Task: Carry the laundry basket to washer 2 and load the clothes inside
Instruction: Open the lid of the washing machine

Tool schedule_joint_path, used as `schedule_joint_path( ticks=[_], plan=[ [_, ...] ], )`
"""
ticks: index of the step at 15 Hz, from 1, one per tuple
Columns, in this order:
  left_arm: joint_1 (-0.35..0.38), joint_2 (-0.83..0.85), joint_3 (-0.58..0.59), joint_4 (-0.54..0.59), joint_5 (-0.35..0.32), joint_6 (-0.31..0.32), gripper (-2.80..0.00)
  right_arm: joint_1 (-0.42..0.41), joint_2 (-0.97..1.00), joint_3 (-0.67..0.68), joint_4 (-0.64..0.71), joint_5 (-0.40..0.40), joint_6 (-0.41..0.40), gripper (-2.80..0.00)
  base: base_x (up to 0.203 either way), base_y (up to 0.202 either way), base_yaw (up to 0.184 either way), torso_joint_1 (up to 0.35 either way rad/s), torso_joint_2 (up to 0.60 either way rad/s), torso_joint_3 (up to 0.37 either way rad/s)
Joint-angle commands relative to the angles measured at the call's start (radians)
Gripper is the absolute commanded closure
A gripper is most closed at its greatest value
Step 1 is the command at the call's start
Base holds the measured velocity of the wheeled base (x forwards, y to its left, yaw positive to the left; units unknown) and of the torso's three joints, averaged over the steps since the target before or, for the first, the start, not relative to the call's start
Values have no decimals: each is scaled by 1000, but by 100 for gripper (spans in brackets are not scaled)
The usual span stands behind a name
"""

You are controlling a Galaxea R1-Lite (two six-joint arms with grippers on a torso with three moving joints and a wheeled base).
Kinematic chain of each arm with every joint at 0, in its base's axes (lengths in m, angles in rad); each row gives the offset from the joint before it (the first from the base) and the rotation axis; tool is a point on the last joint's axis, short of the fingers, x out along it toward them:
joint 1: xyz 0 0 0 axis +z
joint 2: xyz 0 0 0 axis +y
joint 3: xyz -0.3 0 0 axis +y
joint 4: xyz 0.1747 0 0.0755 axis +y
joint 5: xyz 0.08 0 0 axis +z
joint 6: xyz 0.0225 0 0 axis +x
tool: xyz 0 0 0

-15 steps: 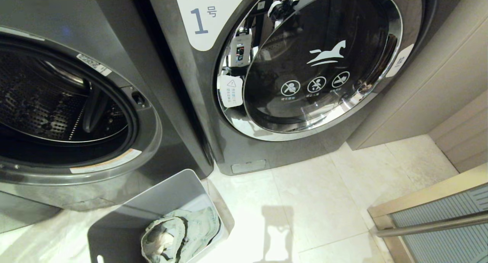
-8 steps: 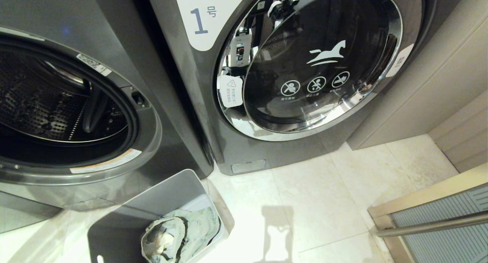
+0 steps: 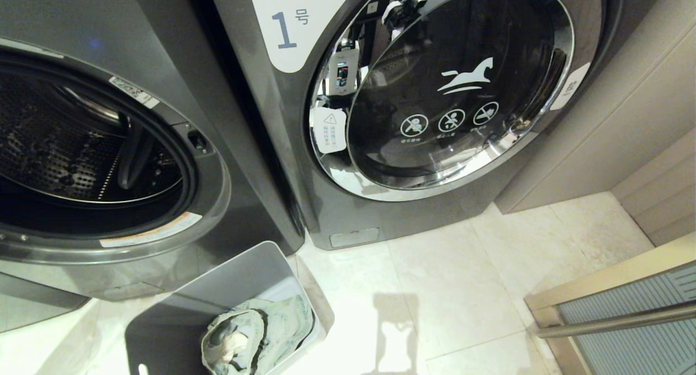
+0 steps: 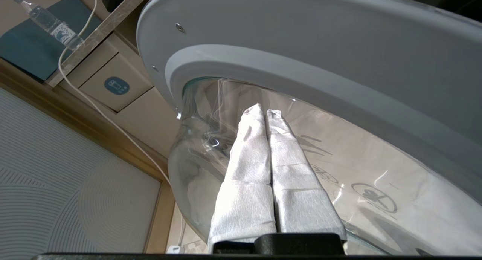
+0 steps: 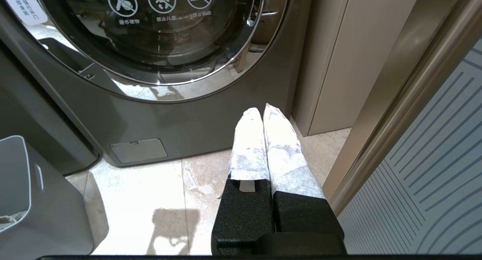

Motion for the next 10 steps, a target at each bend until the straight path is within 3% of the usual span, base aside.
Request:
schedule_joint_path(
  ticks=[1,4,6,8,10],
  plan=[
    [0,-1,0,-9,4,0,0,0,1,40,-2,0,0,0,0,0,0,0,0,0],
    [-10,-15,2,-49,-5,0,0,0,1,40,-2,0,0,0,0,0,0,0,0,0],
    [-32,-91,29,-49,-66,4,0,0,1,40,-2,0,0,0,0,0,0,0,0,0],
    [-80,-223,137,-45,-151,9,0,0,1,40,-2,0,0,0,0,0,0,0,0,0],
    [-179,-396,325,-43,-211,13,0,0,1,40,-4,0,0,0,0,0,0,0,0,0]
  ],
)
